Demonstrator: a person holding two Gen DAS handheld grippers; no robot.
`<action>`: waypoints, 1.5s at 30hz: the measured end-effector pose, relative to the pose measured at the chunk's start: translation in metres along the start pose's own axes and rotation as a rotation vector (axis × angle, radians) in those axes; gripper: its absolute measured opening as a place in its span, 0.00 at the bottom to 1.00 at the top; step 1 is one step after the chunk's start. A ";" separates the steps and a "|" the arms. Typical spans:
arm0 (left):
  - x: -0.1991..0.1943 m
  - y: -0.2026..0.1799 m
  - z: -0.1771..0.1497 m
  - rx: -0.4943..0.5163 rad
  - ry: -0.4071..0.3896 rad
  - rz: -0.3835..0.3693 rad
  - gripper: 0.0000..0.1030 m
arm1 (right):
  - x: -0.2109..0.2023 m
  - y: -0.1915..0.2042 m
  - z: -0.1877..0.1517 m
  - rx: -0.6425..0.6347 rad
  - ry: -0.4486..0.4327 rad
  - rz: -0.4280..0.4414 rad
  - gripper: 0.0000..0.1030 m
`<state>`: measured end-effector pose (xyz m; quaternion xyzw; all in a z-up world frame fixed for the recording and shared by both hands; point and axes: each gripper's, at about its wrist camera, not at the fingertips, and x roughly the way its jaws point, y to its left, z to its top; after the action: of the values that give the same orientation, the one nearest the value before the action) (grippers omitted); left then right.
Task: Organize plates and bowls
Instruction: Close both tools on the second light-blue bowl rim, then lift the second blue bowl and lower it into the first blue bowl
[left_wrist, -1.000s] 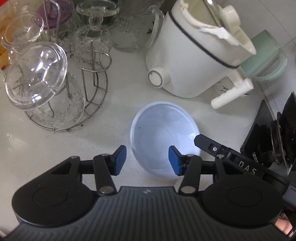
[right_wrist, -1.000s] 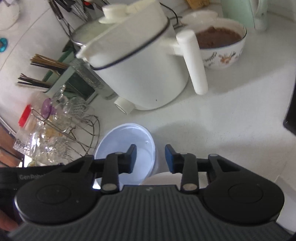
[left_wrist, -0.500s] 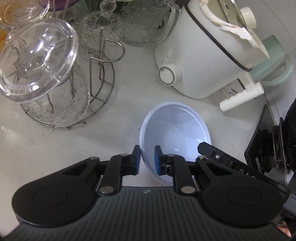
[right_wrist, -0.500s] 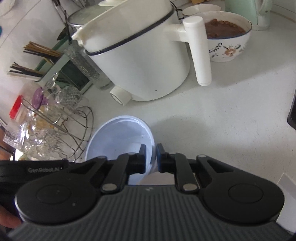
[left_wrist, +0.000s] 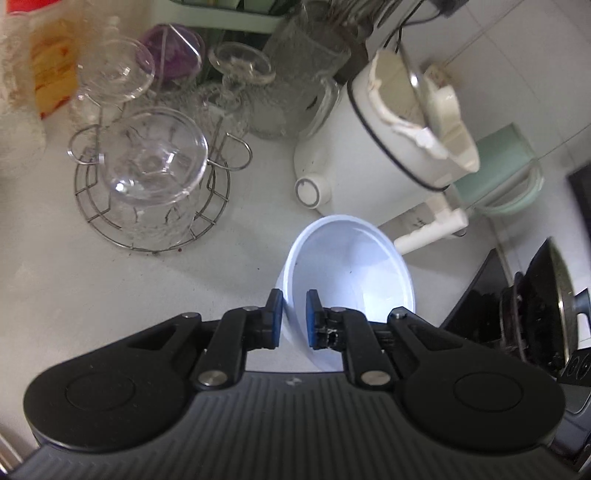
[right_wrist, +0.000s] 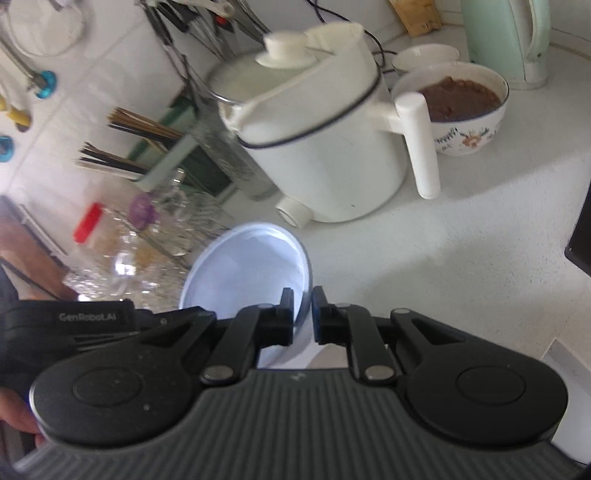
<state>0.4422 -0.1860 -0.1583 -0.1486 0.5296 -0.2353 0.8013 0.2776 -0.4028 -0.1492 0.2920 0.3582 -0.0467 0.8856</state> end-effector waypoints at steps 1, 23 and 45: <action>-0.004 0.000 -0.002 -0.002 -0.007 0.000 0.14 | -0.004 0.002 -0.001 -0.003 -0.006 0.009 0.12; -0.094 -0.007 -0.032 -0.022 -0.136 -0.021 0.14 | -0.065 0.033 -0.018 -0.024 -0.062 0.110 0.14; -0.142 0.028 -0.037 -0.060 -0.152 -0.005 0.14 | -0.071 0.076 -0.029 -0.073 -0.010 0.154 0.15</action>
<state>0.3675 -0.0859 -0.0757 -0.1912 0.4737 -0.2097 0.8337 0.2298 -0.3326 -0.0825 0.2860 0.3318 0.0330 0.8983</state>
